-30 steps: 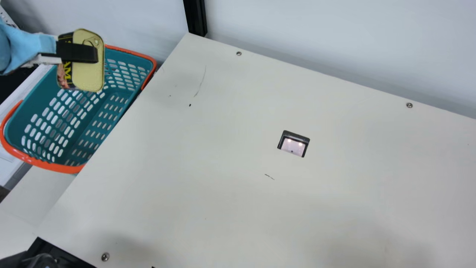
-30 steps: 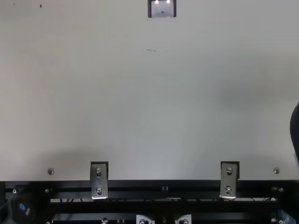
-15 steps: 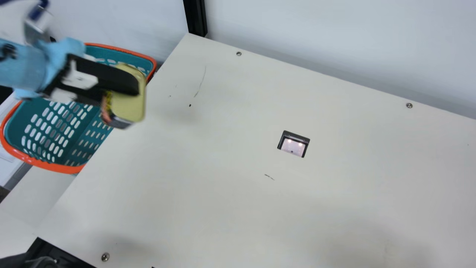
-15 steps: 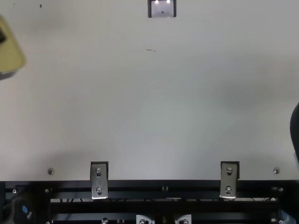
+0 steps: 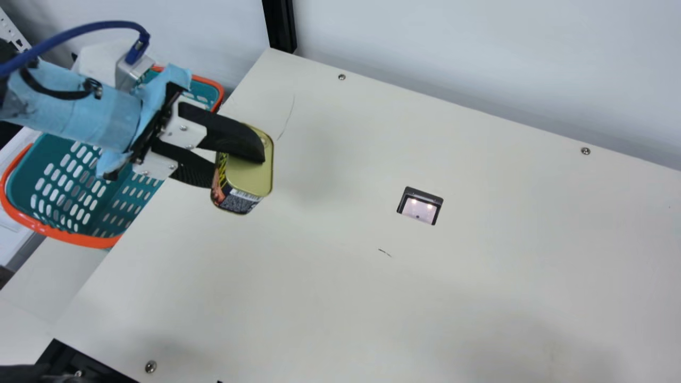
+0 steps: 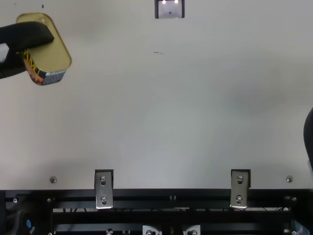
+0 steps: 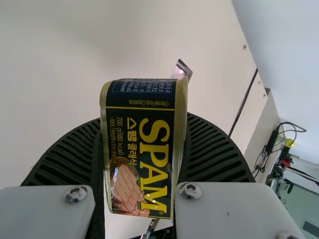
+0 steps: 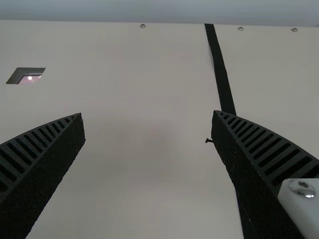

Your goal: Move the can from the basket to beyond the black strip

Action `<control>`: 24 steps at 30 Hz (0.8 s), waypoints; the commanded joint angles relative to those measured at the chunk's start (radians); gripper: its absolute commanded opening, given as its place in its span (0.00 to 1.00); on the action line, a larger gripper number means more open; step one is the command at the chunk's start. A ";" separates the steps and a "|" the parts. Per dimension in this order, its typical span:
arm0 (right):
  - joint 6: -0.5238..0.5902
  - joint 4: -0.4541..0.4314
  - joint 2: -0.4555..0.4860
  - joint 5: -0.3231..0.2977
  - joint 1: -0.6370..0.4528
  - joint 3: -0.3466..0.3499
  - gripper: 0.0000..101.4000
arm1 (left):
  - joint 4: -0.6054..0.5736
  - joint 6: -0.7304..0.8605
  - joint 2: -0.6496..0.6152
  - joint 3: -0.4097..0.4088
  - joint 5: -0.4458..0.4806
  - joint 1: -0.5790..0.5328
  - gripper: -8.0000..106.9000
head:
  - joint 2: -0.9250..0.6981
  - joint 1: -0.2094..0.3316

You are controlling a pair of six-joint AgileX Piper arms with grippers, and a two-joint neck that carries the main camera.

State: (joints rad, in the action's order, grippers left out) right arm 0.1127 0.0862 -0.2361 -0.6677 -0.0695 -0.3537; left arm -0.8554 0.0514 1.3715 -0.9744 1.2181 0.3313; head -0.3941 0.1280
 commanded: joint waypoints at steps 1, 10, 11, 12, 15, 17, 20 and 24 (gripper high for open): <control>0.000 0.000 0.000 0.000 0.000 0.000 1.00 | 0.000 -0.002 0.001 -0.002 0.000 -0.001 0.16 | -0.016 0.030; 0.000 0.000 0.000 0.000 0.000 0.000 1.00 | -0.041 -0.087 0.047 0.008 0.002 -0.033 0.16 | -0.016 0.030; 0.000 0.000 0.000 0.000 0.000 0.000 1.00 | -0.047 -0.100 0.054 0.010 0.002 -0.038 0.16 | -0.016 0.030; 0.000 0.000 0.000 0.000 0.000 0.000 1.00 | -0.051 -0.113 0.061 0.012 0.002 -0.042 0.16 | -0.016 0.030; 0.000 0.000 0.000 0.000 0.000 0.000 1.00 | -0.057 -0.145 0.079 0.023 0.002 -0.050 0.16 | -0.016 0.030; 0.000 0.000 0.000 0.000 0.000 0.000 1.00 | -0.059 -0.160 0.088 0.035 0.002 -0.050 0.16 | -0.016 0.030; 0.000 0.000 0.000 0.000 0.000 0.000 1.00 | -0.059 -0.166 0.093 0.041 0.002 -0.047 0.16 | -0.016 0.030; 0.000 0.000 0.000 0.000 0.000 0.000 1.00 | -0.061 -0.170 0.093 0.048 0.000 -0.042 0.16 | -0.016 0.030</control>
State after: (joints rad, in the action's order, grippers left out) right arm 0.1127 0.0862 -0.2361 -0.6677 -0.0695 -0.3537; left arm -0.9140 -0.1187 1.4645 -0.9263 1.2177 0.2891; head -0.3941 0.1280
